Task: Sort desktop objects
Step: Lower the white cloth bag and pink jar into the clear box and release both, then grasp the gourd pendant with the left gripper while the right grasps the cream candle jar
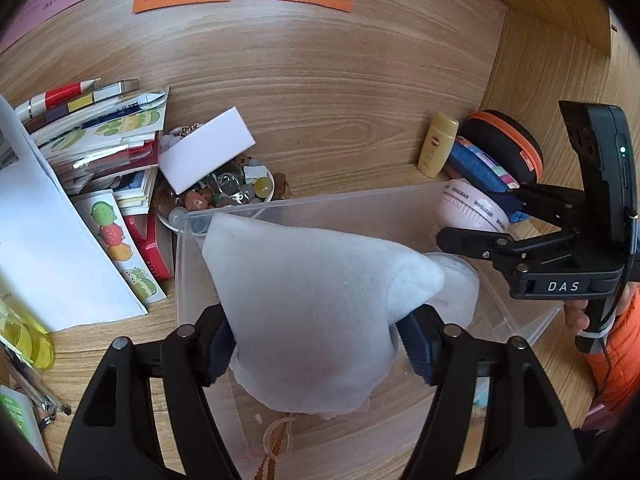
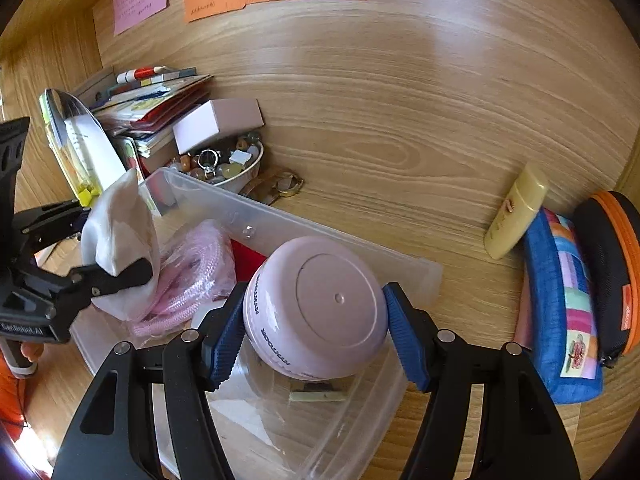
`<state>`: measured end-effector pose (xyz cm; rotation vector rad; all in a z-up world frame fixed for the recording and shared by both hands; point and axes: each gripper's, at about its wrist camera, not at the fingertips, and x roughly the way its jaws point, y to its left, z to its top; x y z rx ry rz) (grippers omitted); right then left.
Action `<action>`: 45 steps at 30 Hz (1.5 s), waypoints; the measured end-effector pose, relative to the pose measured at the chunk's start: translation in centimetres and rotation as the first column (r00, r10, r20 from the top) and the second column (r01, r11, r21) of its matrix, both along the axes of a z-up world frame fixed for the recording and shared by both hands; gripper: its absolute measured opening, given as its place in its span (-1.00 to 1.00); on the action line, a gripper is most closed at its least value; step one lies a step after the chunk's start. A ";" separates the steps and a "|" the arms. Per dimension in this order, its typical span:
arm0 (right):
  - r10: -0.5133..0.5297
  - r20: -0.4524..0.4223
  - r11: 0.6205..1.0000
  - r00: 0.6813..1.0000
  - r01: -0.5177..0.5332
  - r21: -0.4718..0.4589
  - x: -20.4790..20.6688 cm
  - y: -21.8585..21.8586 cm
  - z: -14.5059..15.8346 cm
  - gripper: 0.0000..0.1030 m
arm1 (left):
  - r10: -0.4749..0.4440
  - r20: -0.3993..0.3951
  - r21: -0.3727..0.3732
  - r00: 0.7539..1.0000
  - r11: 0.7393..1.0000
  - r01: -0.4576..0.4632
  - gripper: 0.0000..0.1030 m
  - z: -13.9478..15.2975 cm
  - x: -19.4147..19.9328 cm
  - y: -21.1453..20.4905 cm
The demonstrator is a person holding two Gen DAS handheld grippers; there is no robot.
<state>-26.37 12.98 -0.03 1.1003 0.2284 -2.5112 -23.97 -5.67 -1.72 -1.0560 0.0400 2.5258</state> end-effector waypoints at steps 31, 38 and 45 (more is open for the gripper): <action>-0.009 -0.044 0.998 0.999 0.012 0.057 4.5 -0.9 2.2 0.55 | -0.061 -0.123 0.003 0.991 0.998 0.061 0.89 2.9 3.8 0.6; -0.028 -0.102 0.999 0.994 0.032 0.032 7.8 0.0 3.9 0.64 | -0.030 -0.198 0.023 0.980 0.999 0.036 0.93 4.9 5.7 -0.7; -0.005 -0.140 1.000 0.990 0.005 0.001 10.8 0.3 4.6 0.67 | 0.022 -0.223 0.006 0.975 1.000 -0.021 0.94 5.2 7.7 -2.4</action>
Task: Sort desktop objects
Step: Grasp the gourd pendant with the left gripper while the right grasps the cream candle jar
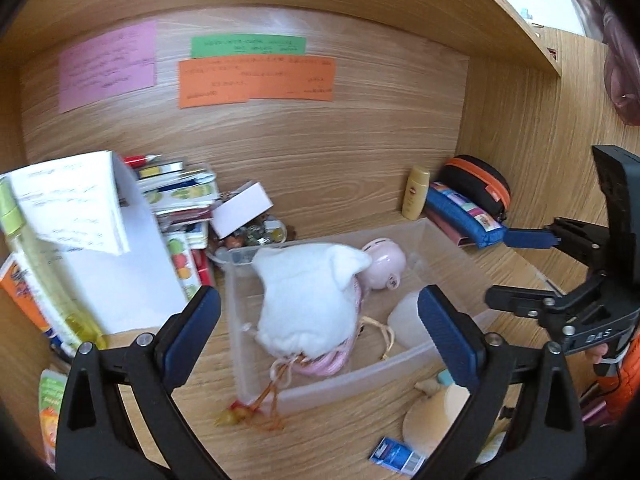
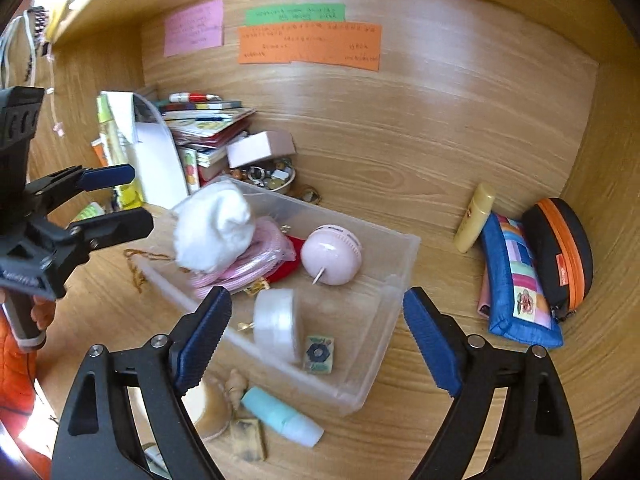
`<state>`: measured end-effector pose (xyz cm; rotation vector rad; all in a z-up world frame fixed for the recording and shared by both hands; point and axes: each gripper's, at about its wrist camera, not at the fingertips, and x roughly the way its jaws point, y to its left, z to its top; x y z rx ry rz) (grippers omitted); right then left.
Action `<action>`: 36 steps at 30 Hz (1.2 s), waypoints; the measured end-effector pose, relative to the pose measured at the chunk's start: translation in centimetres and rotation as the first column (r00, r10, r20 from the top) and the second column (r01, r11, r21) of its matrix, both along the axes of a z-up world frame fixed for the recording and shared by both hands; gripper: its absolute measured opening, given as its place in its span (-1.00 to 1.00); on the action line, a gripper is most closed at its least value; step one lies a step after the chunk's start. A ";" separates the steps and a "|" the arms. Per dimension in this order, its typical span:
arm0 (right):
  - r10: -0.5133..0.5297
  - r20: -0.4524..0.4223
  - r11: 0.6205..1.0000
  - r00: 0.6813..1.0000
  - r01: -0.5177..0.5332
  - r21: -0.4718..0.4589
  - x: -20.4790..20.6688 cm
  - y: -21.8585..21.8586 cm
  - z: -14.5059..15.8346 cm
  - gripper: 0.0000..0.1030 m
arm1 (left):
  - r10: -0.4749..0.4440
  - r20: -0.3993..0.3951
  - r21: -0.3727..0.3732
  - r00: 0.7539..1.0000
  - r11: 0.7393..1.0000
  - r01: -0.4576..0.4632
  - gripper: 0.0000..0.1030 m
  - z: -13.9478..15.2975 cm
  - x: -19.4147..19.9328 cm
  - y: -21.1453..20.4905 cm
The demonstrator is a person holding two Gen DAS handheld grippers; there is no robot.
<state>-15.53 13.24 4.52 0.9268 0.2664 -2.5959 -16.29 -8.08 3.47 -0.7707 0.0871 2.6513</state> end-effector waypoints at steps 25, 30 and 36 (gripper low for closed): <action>0.146 0.059 0.989 0.987 -0.144 -0.039 6.3 -1.8 -4.0 0.68 | 0.159 0.183 -0.210 0.970 0.970 -0.119 0.95 -8.4 0.2 -5.1; 0.194 0.094 0.981 0.977 -0.192 -0.021 6.5 -2.8 -5.5 0.68 | 0.160 0.201 -0.237 0.966 0.965 -0.111 0.95 -9.5 -1.0 -4.8; 0.232 0.133 0.973 0.964 -0.233 -0.012 6.2 -3.6 -6.9 0.68 | 0.131 0.217 -0.255 0.967 0.964 -0.074 0.86 -10.5 -1.4 -4.2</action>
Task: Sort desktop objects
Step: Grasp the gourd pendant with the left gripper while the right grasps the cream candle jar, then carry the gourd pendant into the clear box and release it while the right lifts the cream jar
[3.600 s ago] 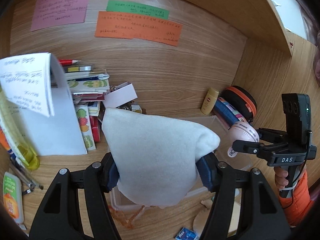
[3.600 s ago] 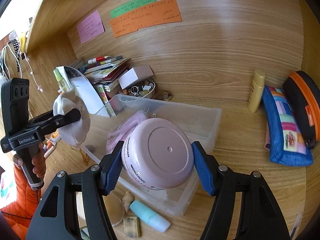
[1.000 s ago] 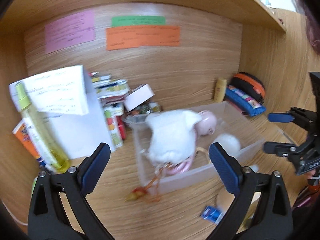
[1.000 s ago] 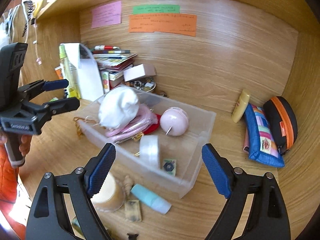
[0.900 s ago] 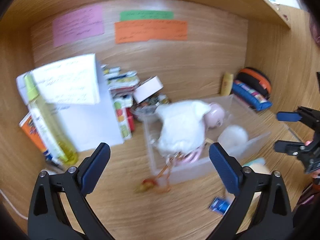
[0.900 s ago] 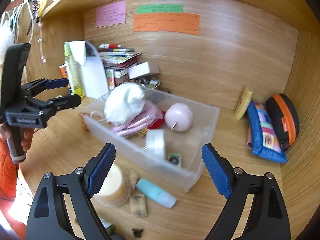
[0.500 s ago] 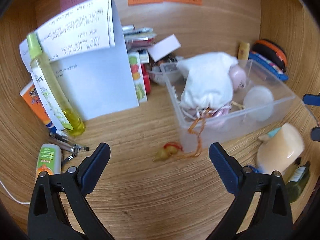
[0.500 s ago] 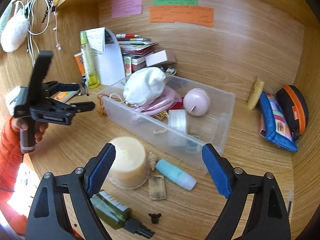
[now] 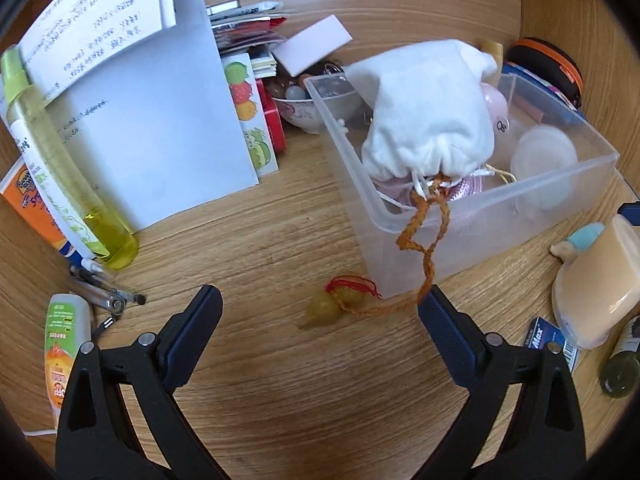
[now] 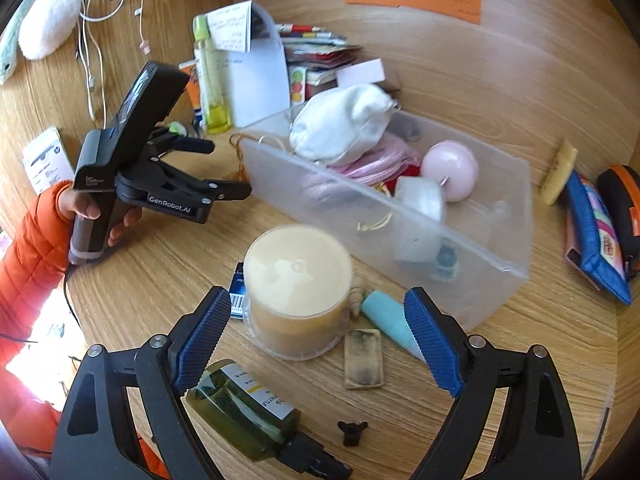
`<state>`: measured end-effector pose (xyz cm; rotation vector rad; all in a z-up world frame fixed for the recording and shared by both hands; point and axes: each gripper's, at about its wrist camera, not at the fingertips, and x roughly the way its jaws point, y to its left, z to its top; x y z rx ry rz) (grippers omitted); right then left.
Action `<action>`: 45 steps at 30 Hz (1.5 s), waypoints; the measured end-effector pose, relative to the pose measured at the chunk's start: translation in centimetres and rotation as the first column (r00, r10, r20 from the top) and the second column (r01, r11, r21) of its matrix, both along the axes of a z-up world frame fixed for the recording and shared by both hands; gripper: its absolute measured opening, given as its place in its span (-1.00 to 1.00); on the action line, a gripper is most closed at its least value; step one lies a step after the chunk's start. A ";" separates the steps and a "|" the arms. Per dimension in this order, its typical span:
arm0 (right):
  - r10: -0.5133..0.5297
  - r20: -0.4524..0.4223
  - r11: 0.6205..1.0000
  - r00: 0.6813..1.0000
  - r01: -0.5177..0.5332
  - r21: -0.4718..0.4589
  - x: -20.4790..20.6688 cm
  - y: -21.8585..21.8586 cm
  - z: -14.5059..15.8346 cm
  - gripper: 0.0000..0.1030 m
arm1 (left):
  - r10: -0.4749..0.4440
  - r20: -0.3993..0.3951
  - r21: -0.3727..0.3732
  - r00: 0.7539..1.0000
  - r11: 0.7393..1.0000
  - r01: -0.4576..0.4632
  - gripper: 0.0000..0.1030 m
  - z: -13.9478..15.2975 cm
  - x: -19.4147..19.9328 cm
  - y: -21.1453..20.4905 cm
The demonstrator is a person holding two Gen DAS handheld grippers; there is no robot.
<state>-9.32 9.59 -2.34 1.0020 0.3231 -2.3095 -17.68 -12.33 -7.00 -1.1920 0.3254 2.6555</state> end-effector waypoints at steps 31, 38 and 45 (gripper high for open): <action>0.043 0.058 0.996 0.997 -0.039 -0.078 -0.6 -0.2 -1.3 0.05 | -0.116 0.067 0.082 0.991 0.990 0.111 -0.37 -0.4 0.2 0.1; 0.046 0.059 0.995 0.997 -0.040 -0.095 -0.3 0.2 -1.5 0.04 | -0.072 0.070 0.077 0.995 0.995 0.066 -0.69 -0.5 0.5 -0.3; 0.034 0.066 0.992 0.997 -0.026 -0.124 -0.2 0.5 -1.3 0.03 | -0.035 0.066 0.059 0.997 0.998 0.031 -0.70 -0.5 1.9 -1.1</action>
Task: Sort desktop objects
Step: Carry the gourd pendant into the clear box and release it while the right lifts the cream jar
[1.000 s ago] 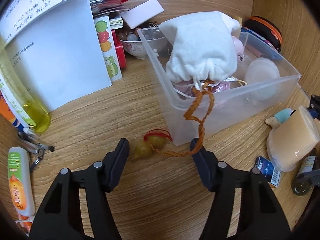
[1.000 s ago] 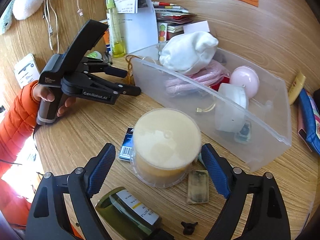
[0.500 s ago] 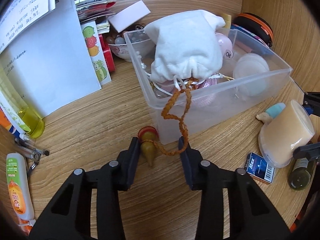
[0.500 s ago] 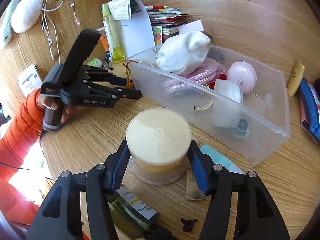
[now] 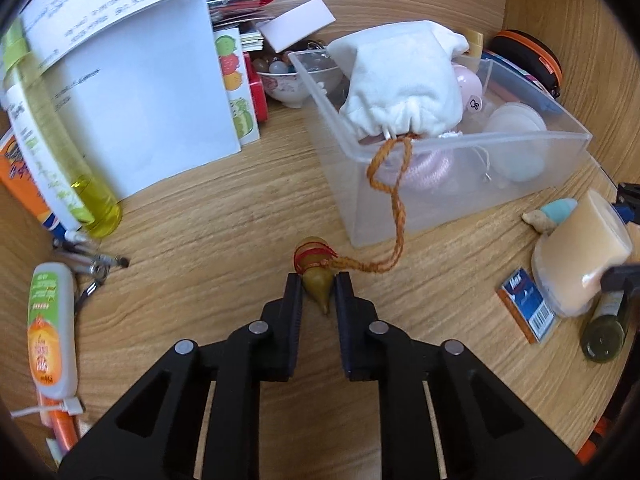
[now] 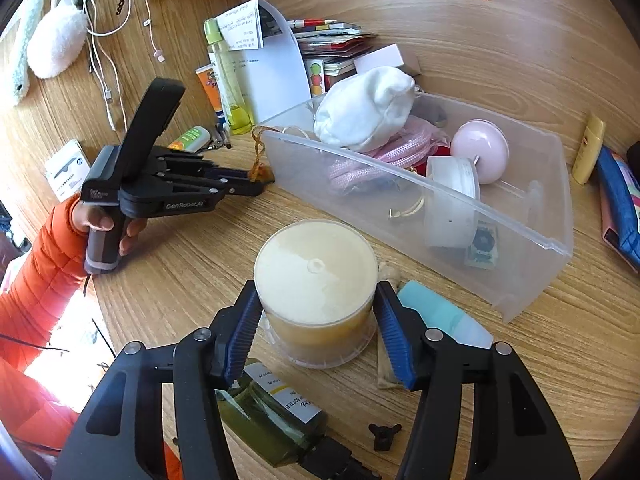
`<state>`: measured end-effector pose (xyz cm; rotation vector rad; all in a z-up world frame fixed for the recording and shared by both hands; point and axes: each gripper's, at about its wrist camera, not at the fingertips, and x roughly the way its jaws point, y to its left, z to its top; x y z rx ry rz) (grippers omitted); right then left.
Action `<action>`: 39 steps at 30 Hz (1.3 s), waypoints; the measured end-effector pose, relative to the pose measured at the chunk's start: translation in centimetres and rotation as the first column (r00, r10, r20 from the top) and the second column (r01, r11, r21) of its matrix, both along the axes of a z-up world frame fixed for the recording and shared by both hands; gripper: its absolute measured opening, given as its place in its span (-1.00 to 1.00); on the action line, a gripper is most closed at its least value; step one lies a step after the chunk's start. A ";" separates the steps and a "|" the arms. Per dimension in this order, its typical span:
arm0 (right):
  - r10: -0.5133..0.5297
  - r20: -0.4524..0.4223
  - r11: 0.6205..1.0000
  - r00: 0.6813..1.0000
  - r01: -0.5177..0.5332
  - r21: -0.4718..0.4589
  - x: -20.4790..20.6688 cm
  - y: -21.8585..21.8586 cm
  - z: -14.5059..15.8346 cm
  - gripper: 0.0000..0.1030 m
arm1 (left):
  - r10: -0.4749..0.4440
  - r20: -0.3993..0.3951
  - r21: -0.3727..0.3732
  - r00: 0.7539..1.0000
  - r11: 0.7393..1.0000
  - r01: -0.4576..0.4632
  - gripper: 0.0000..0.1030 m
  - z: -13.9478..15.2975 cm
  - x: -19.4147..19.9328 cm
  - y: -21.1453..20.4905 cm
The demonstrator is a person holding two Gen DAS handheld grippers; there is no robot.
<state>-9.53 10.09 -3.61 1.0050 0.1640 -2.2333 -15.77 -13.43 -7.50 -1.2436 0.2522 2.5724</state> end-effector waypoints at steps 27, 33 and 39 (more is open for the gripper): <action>-0.065 -0.075 0.993 0.995 0.057 -0.103 0.7 2.6 4.3 0.01 | -0.083 -0.142 0.127 0.986 0.987 0.101 -0.70 4.4 5.2 2.6; -0.069 -0.114 0.992 0.991 0.056 -0.114 0.6 3.1 5.8 0.01 | -0.096 -0.211 0.172 0.973 0.976 0.133 -0.70 7.2 5.4 3.0; -0.084 -0.148 0.991 0.985 0.068 -0.112 -0.3 3.5 7.3 0.01 | -0.111 -0.246 0.205 0.963 0.965 0.164 -0.70 9.2 4.9 3.3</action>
